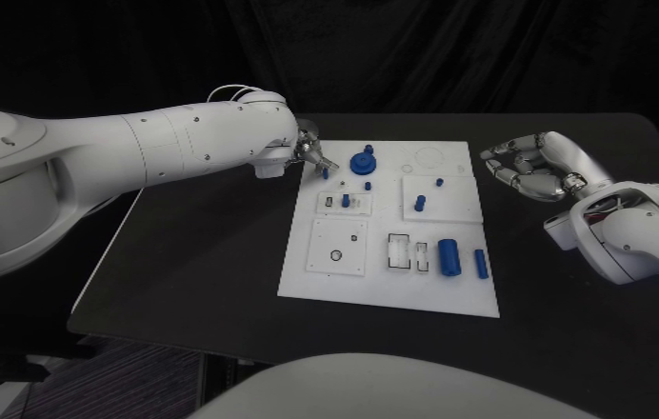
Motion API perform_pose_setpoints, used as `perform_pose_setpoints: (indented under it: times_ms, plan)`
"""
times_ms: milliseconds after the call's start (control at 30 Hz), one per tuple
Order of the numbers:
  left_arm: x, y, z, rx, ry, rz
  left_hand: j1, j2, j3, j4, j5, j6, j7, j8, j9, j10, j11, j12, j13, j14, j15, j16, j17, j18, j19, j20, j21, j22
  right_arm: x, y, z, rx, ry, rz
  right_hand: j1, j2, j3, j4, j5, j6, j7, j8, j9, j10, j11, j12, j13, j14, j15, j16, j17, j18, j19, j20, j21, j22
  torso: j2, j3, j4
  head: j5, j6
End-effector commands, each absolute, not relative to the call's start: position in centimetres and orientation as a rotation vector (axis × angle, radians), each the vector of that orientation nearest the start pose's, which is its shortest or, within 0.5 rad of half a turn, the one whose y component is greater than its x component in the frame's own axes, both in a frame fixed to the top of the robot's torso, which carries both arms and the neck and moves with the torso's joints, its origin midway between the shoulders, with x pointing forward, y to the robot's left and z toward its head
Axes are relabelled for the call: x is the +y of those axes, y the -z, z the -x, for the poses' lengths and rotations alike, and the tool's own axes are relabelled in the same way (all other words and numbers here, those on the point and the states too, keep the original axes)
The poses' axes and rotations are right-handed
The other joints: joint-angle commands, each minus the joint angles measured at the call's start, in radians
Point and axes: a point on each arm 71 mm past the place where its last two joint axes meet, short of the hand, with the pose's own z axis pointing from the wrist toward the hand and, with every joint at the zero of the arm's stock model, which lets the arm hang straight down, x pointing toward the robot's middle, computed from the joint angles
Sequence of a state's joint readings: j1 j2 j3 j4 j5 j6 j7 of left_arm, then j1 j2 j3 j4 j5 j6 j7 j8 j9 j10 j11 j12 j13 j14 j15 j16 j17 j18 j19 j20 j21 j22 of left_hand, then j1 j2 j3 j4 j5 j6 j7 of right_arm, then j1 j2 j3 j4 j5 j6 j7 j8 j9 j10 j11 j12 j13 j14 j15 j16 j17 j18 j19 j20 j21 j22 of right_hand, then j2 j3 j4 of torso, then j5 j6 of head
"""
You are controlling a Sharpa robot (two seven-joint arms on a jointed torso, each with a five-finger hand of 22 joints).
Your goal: Assemble the parts on the task board
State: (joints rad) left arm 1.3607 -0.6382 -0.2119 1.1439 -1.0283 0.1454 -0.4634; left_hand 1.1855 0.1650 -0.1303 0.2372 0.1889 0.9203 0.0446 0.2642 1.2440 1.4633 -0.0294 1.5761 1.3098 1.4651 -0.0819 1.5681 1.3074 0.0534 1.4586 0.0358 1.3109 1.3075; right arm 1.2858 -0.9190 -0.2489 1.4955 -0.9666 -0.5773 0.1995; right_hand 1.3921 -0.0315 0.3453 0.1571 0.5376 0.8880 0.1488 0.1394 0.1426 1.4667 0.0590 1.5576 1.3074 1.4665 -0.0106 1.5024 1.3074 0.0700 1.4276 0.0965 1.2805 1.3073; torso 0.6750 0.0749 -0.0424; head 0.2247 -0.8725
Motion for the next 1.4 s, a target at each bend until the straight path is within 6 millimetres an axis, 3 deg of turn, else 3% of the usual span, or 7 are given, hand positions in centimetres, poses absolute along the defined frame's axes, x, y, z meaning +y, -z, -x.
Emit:
perform_pose_setpoints:
  times_ms: [33,800,1000,1167,1233,1267,1400]
  plan:
    - [23.23,21.7,-54.96,2.281,0.245,0.214,0.012,0.001,0.006,0.002,0.004,0.007,0.002,-0.004,-0.001,0.107,0.006,-0.005,0.261,0.106,0.007,0.003,0.263,0.008,-0.006,0.002,-0.005,0.181,-25.38,20.08,-47.66,1.544,-0.847,-0.194,-0.011,0.001,0.005,-0.001,0.004,0.001,0.0,0.0,-0.002,0.071,0.006,-0.003,0.233,0.077,0.002,-0.003,0.193,0.006,-0.009,0.001,-0.003,0.115,0.0,0.0001,0.0003,-0.001,0.0]
    - [23.06,22.37,-54.83,2.315,0.243,0.198,0.04,0.0,0.07,-0.03,0.104,0.013,-0.001,-0.037,-0.03,0.107,0.003,-0.005,0.261,0.106,0.005,0.003,0.263,0.008,-0.006,0.0,-0.004,0.182,-25.52,20.06,-47.57,1.543,-0.842,-0.2,-0.01,0.003,0.008,-0.003,0.004,0.002,0.0,0.0,-0.002,0.071,0.006,-0.003,0.232,0.078,0.002,-0.003,0.193,0.006,-0.009,0.001,-0.004,0.116,0.0,0.0001,0.0006,-0.002,0.0]
    - [23.04,22.5,-54.77,2.322,0.255,0.21,0.051,-0.016,0.123,-0.048,0.169,0.016,-0.003,-0.045,-0.036,0.107,0.001,-0.005,0.261,0.106,0.004,0.003,0.263,0.008,-0.007,-0.002,-0.005,0.182,-25.55,20.06,-47.58,1.543,-0.841,-0.2,-0.01,0.003,0.008,-0.003,0.004,0.002,0.0,0.0,-0.002,0.071,0.006,-0.003,0.232,0.078,0.002,-0.003,0.193,0.006,-0.009,0.001,-0.004,0.116,0.0,0.0005,0.0013,-0.003,0.0]
    - [23.03,22.63,-54.67,2.338,0.278,0.246,0.069,-0.037,0.203,-0.078,0.227,0.015,-0.006,-0.05,-0.036,0.107,-0.001,-0.005,0.261,0.106,0.001,0.003,0.263,0.008,-0.007,-0.004,-0.006,0.182,-25.54,20.06,-47.59,1.543,-0.841,-0.2,-0.01,0.003,0.008,-0.003,0.004,0.002,0.0,0.0,-0.002,0.071,0.006,-0.003,0.232,0.078,0.002,-0.003,0.193,0.006,-0.009,0.001,-0.004,0.116,0.0,-0.0001,0.0017,-0.002,0.0]
    - [23.09,22.65,-54.66,2.34,0.283,0.255,0.047,-0.073,0.301,-0.09,0.268,0.02,-0.005,-0.048,-0.031,0.107,-0.001,-0.005,0.261,0.106,0.001,0.003,0.263,0.008,-0.007,-0.005,-0.006,0.182,-25.55,20.06,-47.59,1.543,-0.841,-0.2,-0.01,0.004,0.009,-0.004,0.004,0.002,0.0,0.0,-0.002,0.071,0.006,-0.003,0.232,0.077,0.002,-0.003,0.193,0.006,-0.009,0.001,-0.005,0.115,0.0,-0.0003,0.0014,0.0,0.0]
    - [23.12,22.65,-54.66,2.339,0.285,0.258,0.047,-0.073,0.301,-0.09,0.268,0.02,-0.005,-0.048,-0.031,0.107,-0.001,-0.005,0.261,0.106,0.001,0.003,0.263,0.008,-0.007,-0.005,-0.006,0.182,-25.56,20.06,-47.6,1.543,-0.841,-0.2,-0.01,0.004,0.009,-0.004,0.004,0.002,0.0,0.0,-0.002,0.071,0.006,-0.003,0.232,0.077,0.002,-0.003,0.193,0.006,-0.009,0.001,-0.005,0.115,0.0,-0.0003,0.0011,0.0,0.0]
    - [23.27,22.64,-54.68,2.332,0.291,0.268,-0.02,-0.134,0.49,-0.115,0.316,0.024,-0.002,-0.036,-0.009,0.107,-0.001,-0.005,0.261,0.106,0.003,0.003,0.263,0.008,-0.008,-0.004,-0.005,0.182,-25.58,20.07,-47.61,1.544,-0.84,-0.2,-0.01,0.004,0.009,-0.004,0.004,0.002,0.0,0.0,-0.002,0.071,0.006,-0.003,0.232,0.077,0.002,-0.003,0.193,0.006,-0.009,0.001,-0.005,0.115,0.0,-0.0004,0.001,0.002,0.0]
